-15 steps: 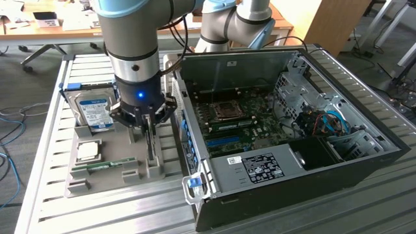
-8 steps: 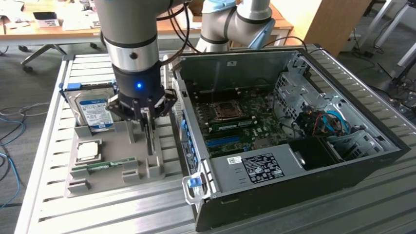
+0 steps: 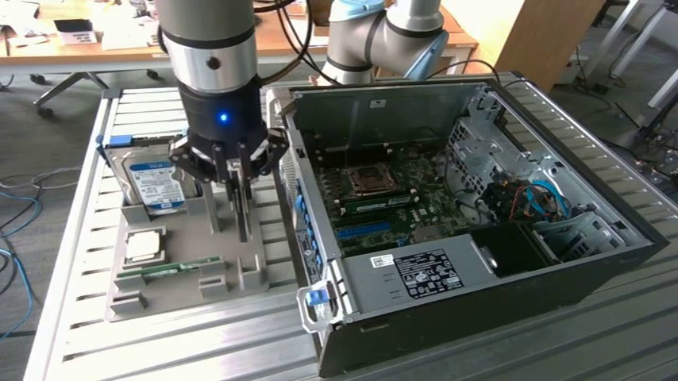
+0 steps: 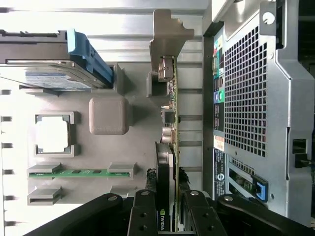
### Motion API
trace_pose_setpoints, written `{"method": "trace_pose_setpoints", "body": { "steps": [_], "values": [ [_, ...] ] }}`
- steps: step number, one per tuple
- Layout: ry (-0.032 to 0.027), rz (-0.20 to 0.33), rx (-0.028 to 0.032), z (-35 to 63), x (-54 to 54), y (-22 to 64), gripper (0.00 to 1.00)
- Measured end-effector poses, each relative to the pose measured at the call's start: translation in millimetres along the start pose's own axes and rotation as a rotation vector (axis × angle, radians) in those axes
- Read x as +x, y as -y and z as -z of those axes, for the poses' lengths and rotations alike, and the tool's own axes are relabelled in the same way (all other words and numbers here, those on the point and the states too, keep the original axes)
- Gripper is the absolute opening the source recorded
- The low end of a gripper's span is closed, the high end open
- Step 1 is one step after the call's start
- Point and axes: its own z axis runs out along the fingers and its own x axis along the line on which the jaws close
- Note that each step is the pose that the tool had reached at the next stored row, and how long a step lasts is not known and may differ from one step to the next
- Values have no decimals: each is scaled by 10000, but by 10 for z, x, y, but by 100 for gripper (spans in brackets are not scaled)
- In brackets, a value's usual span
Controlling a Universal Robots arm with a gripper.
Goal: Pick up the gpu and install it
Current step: 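Pick up the gpu and move the gpu toward the slot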
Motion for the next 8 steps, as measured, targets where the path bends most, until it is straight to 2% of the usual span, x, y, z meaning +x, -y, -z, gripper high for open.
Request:
{"method": "trace_pose_setpoints", "body": {
  "steps": [3, 8],
  "values": [
    [0, 0, 0, 68, -2, -3, 27],
    [0, 0, 0, 112, -3, -5, 27]
  ]
}}
